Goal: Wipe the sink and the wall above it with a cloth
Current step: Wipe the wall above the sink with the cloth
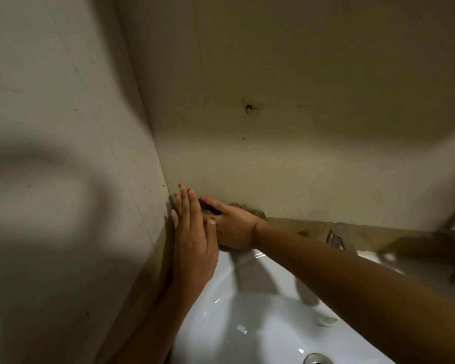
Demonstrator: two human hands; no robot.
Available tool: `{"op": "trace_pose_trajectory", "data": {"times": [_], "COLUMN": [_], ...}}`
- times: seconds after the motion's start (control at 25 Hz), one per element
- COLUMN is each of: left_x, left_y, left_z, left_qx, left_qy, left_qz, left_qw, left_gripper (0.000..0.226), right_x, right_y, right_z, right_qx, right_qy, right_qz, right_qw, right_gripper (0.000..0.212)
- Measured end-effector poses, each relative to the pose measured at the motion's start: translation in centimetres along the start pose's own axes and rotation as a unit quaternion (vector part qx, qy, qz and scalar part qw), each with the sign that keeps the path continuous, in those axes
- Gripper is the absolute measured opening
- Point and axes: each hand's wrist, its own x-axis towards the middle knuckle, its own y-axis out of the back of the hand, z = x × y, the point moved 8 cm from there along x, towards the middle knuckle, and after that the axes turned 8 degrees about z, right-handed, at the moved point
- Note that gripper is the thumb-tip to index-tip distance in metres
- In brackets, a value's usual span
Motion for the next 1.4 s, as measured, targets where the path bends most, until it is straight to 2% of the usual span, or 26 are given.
{"op": "trace_pose_trajectory", "data": {"times": [0.16,0.28,0.4,0.48,0.6,0.72,0.88,1.16,1.32,1.4], "left_x": [1.3,3.1,5.5,7.3,9.3,9.9,8.5,4.8,3.9,3.8], "left_y": [2.1,4.0,6.5,8.2,9.6,9.3,7.4,2.6,1.4,1.3], "left_z": [2.2,4.3,6.1,7.3,8.9,9.4,7.5,1.7,-0.1,-0.2], "left_qx": [-0.016,-0.034,-0.053,-0.053,-0.060,-0.068,-0.076,-0.018,-0.006,-0.003], "left_qy": [0.007,0.006,-0.006,-0.024,-0.034,-0.035,-0.010,0.004,0.015,0.011], "left_qz": [0.026,0.055,0.083,0.098,0.096,0.089,0.079,0.003,-0.031,-0.039], "left_qw": [1.000,0.998,0.995,0.994,0.993,0.993,0.994,1.000,0.999,0.999], "left_gripper": [0.058,0.060,0.064,0.065,0.066,0.064,0.064,0.071,0.066,0.066], "right_x": [-0.3,0.3,1.0,1.7,2.0,1.0,-0.6,-2.5,-3.4,-4.6], "right_y": [2.1,4.6,7.3,8.9,11.5,12.5,11.8,4.5,1.0,0.4], "right_z": [3.1,7.3,12.2,15.5,21.2,24.2,22.5,9.5,3.5,1.6], "right_qx": [-0.042,-0.026,-0.014,0.004,0.040,-0.014,-0.013,-0.019,-0.007,-0.007], "right_qy": [0.011,-0.026,-0.079,-0.107,-0.182,-0.245,-0.246,-0.094,-0.047,-0.011], "right_qz": [-0.024,-0.041,-0.028,-0.020,0.018,0.090,0.139,0.054,0.032,0.027], "right_qw": [0.999,0.998,0.996,0.994,0.982,0.965,0.959,0.994,0.998,1.000], "right_gripper": [0.048,0.054,0.062,0.061,0.053,0.050,0.053,0.058,0.049,0.055]}}
